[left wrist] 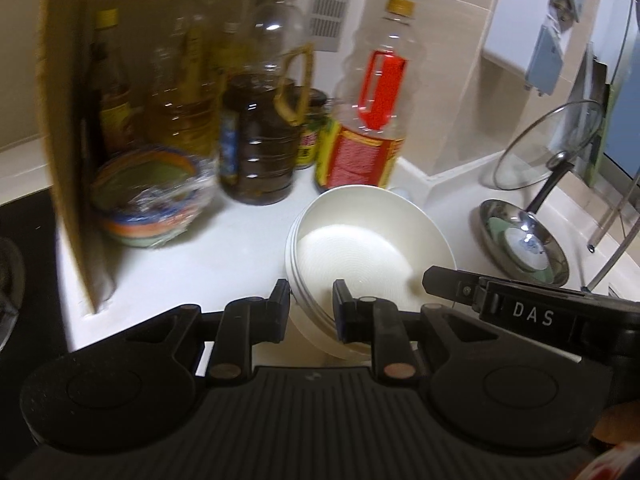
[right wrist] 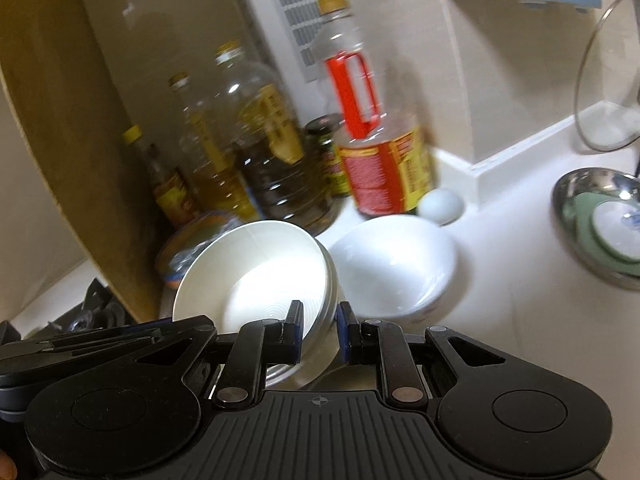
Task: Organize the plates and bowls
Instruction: 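Lift the cream bowl with the left gripper and lower it into the white floral bowl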
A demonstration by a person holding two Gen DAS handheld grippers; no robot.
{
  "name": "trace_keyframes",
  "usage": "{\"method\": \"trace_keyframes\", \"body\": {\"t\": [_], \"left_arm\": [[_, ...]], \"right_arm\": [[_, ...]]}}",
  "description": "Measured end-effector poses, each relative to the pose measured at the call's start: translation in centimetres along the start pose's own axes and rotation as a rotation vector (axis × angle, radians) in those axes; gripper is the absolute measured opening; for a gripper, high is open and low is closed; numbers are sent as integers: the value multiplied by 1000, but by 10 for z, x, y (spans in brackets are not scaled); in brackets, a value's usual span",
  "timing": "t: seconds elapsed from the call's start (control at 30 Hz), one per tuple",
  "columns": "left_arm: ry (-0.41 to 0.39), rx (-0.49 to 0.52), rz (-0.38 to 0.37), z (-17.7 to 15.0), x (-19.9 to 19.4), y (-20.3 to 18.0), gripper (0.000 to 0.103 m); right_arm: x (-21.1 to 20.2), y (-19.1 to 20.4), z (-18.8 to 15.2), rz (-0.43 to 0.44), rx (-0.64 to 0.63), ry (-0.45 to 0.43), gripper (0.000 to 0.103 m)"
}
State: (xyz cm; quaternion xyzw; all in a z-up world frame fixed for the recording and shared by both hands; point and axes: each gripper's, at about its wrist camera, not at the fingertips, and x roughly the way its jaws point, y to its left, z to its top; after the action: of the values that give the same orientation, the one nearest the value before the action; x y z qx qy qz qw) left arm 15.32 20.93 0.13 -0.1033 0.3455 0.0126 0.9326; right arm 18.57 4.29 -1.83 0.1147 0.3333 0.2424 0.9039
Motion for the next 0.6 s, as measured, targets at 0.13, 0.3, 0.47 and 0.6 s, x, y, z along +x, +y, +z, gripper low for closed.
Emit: {"method": "trace_keyframes", "body": {"t": [0.13,0.3,0.47,0.6], "left_arm": [[-6,14,-25,8,12,-17,20],[-12,22,-47,18,26,-32,20],[-19,21,-52,29,37,-41,20],[-13,23,-41,34,49,-45,20]], "right_arm": [[-5,-23,11,-10,30,-13,18],[-8,-41,25,-29,35,-43,18],[-4,-55,35,-30,48,-48,18],[6,-62,42,-31,50,-38,18]]}}
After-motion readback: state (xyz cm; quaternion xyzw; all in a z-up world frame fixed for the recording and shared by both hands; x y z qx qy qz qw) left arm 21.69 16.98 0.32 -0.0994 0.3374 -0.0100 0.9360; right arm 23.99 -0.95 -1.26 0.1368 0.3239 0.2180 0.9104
